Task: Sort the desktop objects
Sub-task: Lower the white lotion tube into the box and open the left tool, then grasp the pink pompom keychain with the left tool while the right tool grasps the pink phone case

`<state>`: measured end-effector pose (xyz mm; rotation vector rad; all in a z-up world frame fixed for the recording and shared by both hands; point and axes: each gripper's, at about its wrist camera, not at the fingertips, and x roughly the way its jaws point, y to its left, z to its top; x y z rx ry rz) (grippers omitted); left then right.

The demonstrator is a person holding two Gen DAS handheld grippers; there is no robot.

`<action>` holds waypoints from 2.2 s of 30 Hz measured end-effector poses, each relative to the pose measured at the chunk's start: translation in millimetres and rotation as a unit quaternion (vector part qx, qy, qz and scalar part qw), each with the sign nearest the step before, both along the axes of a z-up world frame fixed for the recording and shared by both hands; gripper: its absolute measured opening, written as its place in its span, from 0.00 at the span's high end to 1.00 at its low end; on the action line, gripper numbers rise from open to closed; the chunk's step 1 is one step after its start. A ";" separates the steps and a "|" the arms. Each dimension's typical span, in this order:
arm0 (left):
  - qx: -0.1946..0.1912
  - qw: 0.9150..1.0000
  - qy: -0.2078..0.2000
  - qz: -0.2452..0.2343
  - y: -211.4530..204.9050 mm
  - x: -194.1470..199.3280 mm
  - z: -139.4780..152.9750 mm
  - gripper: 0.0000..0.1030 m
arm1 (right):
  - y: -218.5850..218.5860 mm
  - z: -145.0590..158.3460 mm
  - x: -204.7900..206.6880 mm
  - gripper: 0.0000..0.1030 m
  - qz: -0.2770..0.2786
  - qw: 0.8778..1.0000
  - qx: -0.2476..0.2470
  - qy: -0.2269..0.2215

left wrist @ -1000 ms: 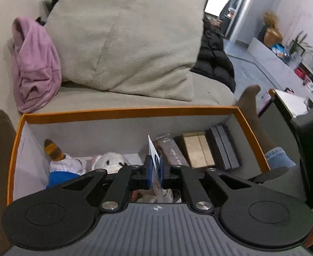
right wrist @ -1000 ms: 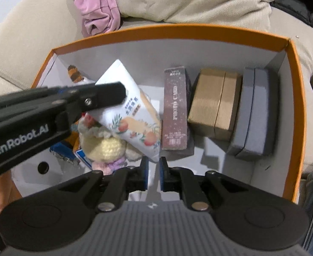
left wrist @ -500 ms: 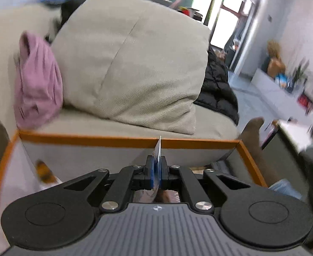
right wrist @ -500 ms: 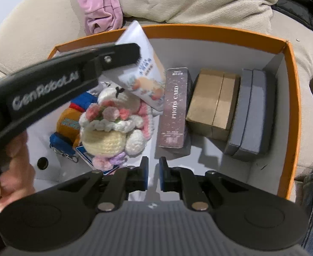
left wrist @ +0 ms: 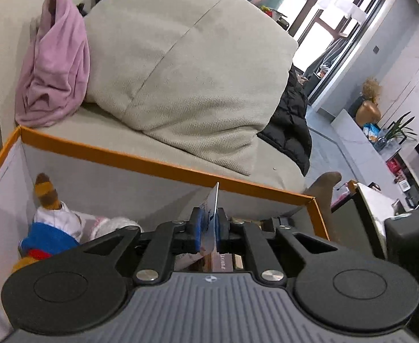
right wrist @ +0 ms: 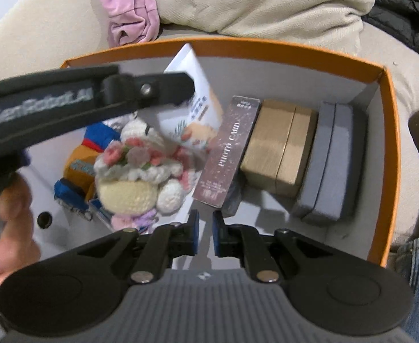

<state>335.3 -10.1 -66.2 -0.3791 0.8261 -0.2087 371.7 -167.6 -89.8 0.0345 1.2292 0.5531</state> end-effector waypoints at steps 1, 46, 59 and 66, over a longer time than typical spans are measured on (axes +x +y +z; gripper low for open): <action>0.001 1.000 0.000 0.000 0.5 0.2 0.1 0.92 | 0.4 -1.9 2.0 0.94 -0.002 1.000 0.004 0.004; 0.158 0.976 0.127 -0.084 -34.6 -281.3 -44.1 0.28 | -56.0 -56.1 -271.1 0.46 0.049 0.998 0.039 0.017; 0.123 0.981 0.121 -0.091 -36.4 -279.7 -63.6 0.48 | -47.4 -54.8 -272.8 0.54 0.061 0.997 0.039 0.003; 0.107 0.985 0.122 -0.064 -22.8 -292.3 -54.7 0.52 | -56.4 -33.7 -293.6 0.76 0.065 0.996 0.067 -0.014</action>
